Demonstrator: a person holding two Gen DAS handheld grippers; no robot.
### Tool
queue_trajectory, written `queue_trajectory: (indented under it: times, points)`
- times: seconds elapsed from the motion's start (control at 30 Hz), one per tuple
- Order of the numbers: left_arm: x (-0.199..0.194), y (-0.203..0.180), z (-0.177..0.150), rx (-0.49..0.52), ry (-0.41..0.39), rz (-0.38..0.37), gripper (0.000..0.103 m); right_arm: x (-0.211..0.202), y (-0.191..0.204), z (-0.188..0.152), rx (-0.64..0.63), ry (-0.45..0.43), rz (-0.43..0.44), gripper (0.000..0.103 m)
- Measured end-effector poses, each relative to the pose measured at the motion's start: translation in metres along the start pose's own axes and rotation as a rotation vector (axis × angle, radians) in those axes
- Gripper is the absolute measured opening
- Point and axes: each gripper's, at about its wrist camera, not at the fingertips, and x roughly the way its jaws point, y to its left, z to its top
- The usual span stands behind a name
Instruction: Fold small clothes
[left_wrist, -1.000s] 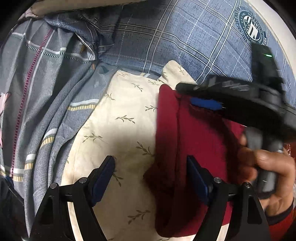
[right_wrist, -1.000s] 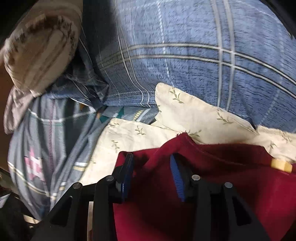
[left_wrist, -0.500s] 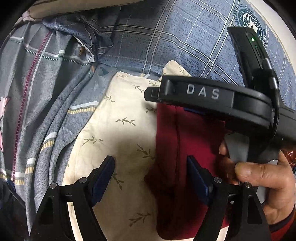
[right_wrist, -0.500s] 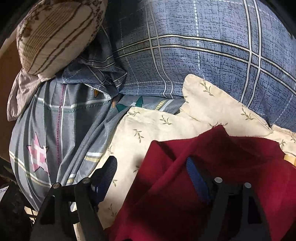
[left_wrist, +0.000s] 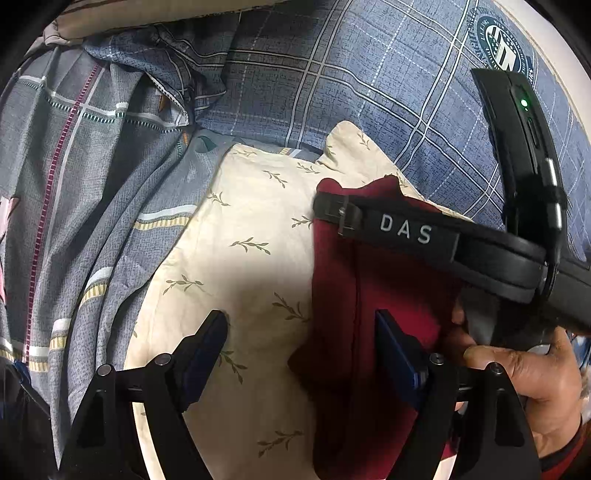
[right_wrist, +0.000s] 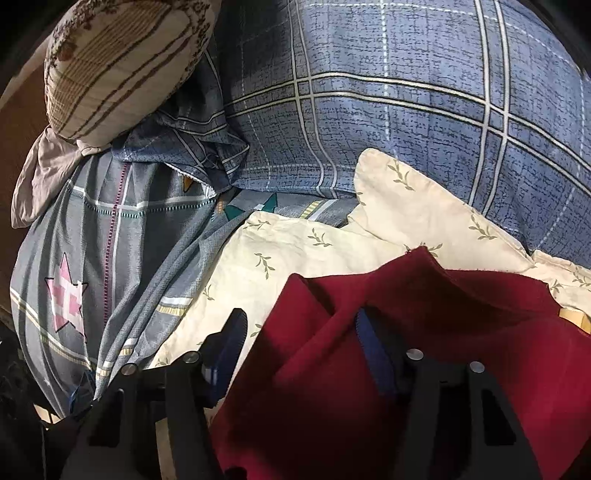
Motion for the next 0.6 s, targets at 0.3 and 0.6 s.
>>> queue_trajectory:
  times: [0.3,0.6]
  points:
    - [0.001,-0.002,0.003,-0.001,-0.025,-0.032,0.080,-0.030,-0.027,-0.007,0.073,-0.062,0.142,0.006]
    - [0.012,-0.005,0.009,-0.021,-0.027,-0.198,0.036,-0.042,-0.034,-0.004,0.114,-0.037,0.214,0.014]
